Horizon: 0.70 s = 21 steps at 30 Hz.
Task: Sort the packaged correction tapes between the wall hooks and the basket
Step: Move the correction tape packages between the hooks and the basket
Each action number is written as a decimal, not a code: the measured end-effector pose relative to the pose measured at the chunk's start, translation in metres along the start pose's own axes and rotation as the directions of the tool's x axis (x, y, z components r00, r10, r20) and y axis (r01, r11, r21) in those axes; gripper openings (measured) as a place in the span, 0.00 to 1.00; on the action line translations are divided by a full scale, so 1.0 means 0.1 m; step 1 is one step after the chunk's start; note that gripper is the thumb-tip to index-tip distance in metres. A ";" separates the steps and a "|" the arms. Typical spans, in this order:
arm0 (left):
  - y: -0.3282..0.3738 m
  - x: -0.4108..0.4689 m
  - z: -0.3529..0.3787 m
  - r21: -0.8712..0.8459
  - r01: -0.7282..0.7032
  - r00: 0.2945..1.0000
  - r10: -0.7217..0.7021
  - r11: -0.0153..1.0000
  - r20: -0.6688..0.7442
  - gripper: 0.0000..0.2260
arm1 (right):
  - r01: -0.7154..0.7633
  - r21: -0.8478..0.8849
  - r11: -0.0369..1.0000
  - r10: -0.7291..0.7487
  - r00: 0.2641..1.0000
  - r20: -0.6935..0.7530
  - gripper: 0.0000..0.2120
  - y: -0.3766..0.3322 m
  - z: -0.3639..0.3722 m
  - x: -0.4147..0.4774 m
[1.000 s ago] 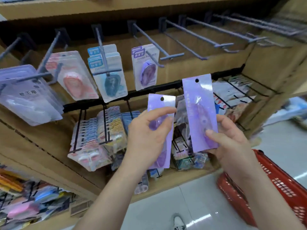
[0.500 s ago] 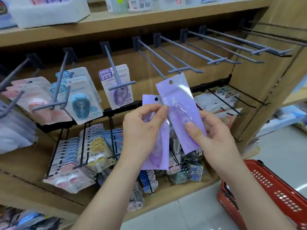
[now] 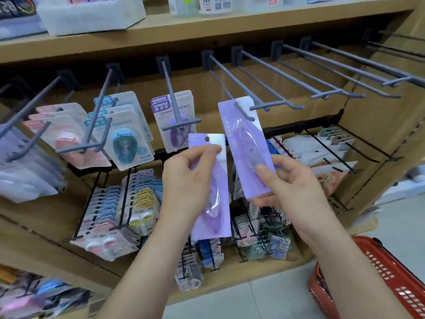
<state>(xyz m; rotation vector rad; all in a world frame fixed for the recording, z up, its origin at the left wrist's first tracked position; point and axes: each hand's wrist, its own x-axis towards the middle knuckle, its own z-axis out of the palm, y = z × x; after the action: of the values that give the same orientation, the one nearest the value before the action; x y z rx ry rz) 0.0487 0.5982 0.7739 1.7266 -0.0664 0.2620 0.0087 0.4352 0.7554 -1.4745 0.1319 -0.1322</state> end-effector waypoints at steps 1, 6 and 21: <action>-0.01 -0.03 -0.04 -0.014 -0.009 1.000 0.009 1.000 0.005 0.08 | 0.005 -0.021 1.000 -0.006 0.999 -0.041 0.05 0.00 0.05 0.05; -0.02 -0.10 -0.11 -0.114 -0.048 0.996 0.055 0.992 0.065 0.10 | 0.009 -0.126 0.992 -0.023 0.994 -0.103 0.14 0.06 0.25 0.37; 0.25 -0.06 0.31 -0.388 -0.074 0.972 0.153 0.919 0.177 0.05 | -0.095 -0.111 0.989 0.135 0.884 0.447 0.13 0.28 -0.12 -0.05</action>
<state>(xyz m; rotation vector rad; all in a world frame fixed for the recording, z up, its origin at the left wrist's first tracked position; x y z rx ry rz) 0.0419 0.5628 0.7919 1.3583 -0.3494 0.1441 0.0020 0.4270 0.7264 -1.5425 -0.1574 0.3211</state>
